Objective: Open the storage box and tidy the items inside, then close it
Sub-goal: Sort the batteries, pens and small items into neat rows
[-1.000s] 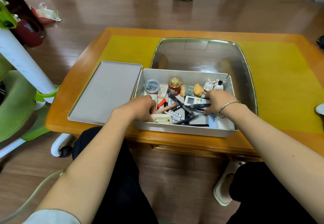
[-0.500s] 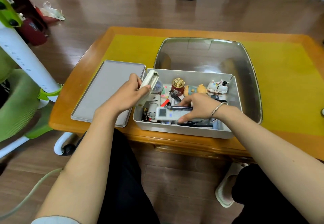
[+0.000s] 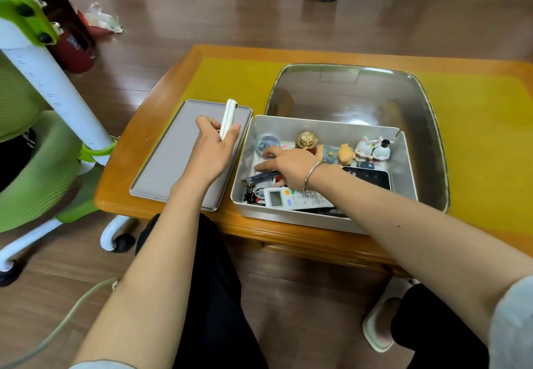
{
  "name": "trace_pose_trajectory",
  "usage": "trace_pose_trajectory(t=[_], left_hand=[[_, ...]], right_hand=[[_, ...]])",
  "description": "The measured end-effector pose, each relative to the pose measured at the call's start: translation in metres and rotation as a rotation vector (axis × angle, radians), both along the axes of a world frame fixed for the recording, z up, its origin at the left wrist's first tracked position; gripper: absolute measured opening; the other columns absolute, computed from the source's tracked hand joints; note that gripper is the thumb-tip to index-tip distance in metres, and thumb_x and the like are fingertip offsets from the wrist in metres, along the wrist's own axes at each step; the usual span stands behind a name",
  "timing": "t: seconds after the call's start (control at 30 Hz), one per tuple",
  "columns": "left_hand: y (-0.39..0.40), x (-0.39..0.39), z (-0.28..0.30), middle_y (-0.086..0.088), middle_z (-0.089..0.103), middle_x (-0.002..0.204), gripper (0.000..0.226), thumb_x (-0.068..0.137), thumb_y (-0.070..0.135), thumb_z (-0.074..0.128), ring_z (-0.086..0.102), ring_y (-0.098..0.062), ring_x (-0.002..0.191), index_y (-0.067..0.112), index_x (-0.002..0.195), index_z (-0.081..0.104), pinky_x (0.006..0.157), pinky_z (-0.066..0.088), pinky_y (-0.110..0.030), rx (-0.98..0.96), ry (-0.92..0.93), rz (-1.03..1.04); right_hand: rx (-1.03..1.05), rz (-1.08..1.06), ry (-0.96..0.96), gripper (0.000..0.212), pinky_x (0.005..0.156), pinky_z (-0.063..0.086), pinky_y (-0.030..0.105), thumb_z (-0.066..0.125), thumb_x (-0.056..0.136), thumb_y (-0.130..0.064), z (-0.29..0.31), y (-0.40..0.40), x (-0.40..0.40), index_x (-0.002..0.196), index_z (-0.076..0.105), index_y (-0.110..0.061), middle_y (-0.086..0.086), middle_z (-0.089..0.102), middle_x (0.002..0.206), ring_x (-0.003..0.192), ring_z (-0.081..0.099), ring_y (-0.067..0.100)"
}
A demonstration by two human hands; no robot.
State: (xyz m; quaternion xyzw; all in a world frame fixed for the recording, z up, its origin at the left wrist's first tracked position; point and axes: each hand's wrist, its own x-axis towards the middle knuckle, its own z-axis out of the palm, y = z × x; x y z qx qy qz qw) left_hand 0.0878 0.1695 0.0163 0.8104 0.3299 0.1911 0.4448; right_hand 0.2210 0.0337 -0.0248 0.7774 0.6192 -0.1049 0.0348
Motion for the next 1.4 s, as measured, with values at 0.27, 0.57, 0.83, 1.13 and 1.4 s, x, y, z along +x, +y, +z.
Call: trace_pose_trajectory(t=[0.27,0.57,0.83,1.13,1.4], left_hand=[[-0.002,0.001,-0.003,0.004,0.047,0.079,0.035,0.097,0.05,0.038,0.055,-0.021,0.073,0.017,0.101,0.027,0.07,0.053,-0.05,-0.005,-0.043,0.035],[-0.007,0.002,-0.001,0.003,0.047,0.084,0.02,0.101,0.033,0.036,0.05,-0.016,0.069,0.017,0.103,0.026,0.068,0.049,-0.051,-0.003,-0.172,0.076],[-0.017,0.012,0.006,-0.001,0.041,0.117,0.025,0.098,0.029,0.049,0.051,-0.021,0.105,0.021,0.111,0.03,0.084,0.052,-0.047,0.044,-0.195,-0.037],[-0.091,0.053,-0.01,-0.005,0.047,0.129,0.05,0.084,0.017,0.069,0.04,-0.023,0.12,0.016,0.128,0.046,0.101,0.032,-0.032,0.324,0.144,-0.655],[-0.16,0.098,-0.026,-0.005,0.042,0.139,0.059,0.082,0.018,0.072,0.034,-0.024,0.127,0.014,0.133,0.043,0.105,0.032,-0.039,0.506,0.094,-0.733]], right_hand=[[0.011,0.132,-0.091,0.059,0.062,0.038,0.027,0.068,0.079,-0.02,0.0,0.015,0.001,0.131,0.044,-0.034,0.005,0.036,0.139,0.092,0.059,0.028],[0.212,0.127,0.05,0.055,0.067,0.044,0.026,0.062,0.074,-0.02,0.009,0.006,-0.004,0.128,0.049,-0.022,-0.002,0.054,0.128,0.104,0.058,0.022],[0.555,-0.27,0.268,0.052,0.081,0.049,0.04,0.076,0.068,-0.032,0.039,-0.064,0.011,0.114,0.056,-0.019,0.006,0.055,0.104,0.092,0.055,0.023],[0.562,-0.784,0.116,0.052,0.076,0.04,0.027,0.083,0.061,-0.035,0.042,-0.166,0.067,0.106,0.064,-0.017,0.006,0.054,0.092,0.083,0.053,0.022],[0.56,-0.869,0.121,0.049,0.071,0.042,0.026,0.083,0.06,-0.034,0.038,-0.169,0.068,0.102,0.068,-0.015,-0.006,0.049,0.078,0.075,0.053,0.017]])
